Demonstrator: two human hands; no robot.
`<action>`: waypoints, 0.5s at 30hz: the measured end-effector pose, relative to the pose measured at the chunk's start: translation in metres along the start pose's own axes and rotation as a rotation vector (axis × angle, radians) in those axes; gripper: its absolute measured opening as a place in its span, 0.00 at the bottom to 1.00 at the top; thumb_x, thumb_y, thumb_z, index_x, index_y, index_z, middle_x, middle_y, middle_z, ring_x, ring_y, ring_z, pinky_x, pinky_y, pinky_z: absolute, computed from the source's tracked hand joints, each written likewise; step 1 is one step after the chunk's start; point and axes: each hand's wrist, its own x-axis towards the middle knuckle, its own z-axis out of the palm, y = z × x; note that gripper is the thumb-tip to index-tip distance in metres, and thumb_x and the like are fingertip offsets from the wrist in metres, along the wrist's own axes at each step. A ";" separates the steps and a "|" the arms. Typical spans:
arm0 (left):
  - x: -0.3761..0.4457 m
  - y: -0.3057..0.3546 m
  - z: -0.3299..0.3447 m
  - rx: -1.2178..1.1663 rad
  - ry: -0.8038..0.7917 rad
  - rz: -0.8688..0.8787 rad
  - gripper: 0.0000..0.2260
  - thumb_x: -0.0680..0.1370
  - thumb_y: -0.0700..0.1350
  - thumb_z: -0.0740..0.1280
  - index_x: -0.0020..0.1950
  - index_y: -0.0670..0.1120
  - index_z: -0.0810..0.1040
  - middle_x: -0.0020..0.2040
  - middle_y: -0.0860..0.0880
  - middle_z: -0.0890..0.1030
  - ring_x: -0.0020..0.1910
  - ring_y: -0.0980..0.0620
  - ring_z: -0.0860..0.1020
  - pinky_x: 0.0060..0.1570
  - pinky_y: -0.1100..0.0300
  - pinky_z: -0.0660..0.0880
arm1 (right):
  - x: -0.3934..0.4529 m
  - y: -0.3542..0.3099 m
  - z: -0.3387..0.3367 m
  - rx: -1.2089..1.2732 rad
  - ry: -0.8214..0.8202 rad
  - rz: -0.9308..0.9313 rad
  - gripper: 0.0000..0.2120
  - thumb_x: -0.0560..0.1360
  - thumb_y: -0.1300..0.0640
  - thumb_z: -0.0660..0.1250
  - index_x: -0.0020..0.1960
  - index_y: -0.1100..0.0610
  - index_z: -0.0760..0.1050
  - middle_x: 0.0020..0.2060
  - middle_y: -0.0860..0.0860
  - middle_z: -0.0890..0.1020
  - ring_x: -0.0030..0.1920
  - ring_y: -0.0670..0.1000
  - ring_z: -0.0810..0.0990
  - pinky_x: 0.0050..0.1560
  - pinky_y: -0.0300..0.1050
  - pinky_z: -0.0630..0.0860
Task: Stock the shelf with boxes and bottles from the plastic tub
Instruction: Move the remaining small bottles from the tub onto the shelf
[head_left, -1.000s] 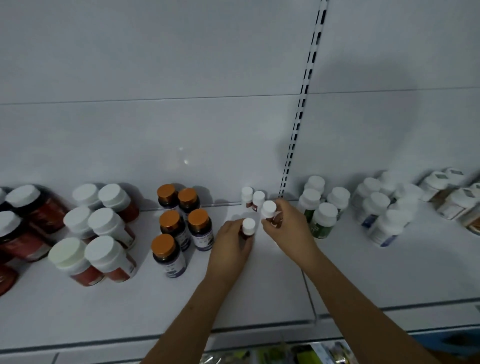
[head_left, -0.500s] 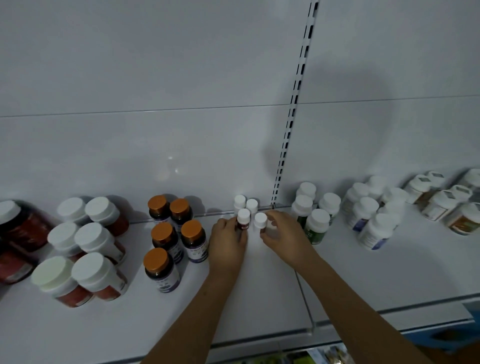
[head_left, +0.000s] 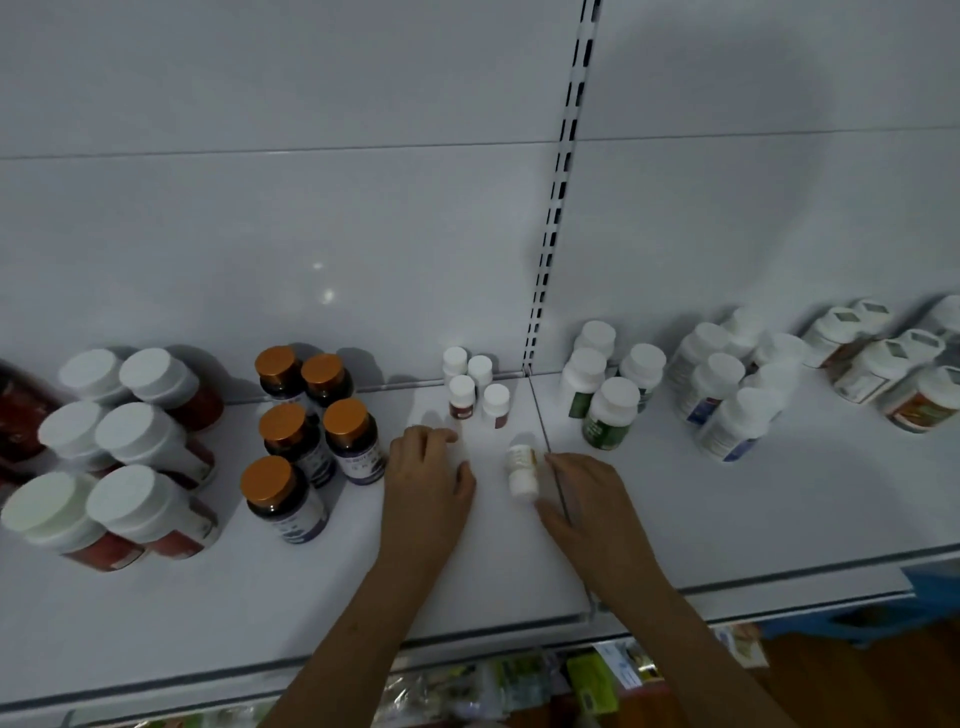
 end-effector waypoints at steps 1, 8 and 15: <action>-0.006 -0.001 -0.002 0.041 -0.021 0.030 0.15 0.73 0.41 0.70 0.59 0.43 0.77 0.57 0.45 0.75 0.55 0.45 0.72 0.56 0.52 0.72 | 0.001 -0.003 -0.002 0.019 0.015 -0.003 0.33 0.75 0.38 0.63 0.72 0.57 0.69 0.64 0.50 0.74 0.66 0.51 0.70 0.67 0.39 0.60; -0.030 -0.002 -0.008 0.170 -0.135 0.044 0.22 0.81 0.52 0.56 0.72 0.46 0.72 0.73 0.47 0.70 0.72 0.47 0.68 0.70 0.51 0.67 | 0.028 -0.014 0.006 -0.033 -0.020 -0.189 0.33 0.68 0.34 0.65 0.68 0.50 0.74 0.58 0.47 0.78 0.55 0.53 0.73 0.56 0.43 0.68; -0.063 0.016 -0.018 0.194 -0.153 -0.085 0.22 0.82 0.52 0.56 0.76 0.48 0.68 0.78 0.50 0.65 0.78 0.53 0.60 0.76 0.56 0.57 | 0.033 -0.012 0.010 0.302 -0.151 -0.327 0.24 0.68 0.50 0.77 0.60 0.54 0.74 0.53 0.48 0.75 0.53 0.48 0.74 0.55 0.39 0.72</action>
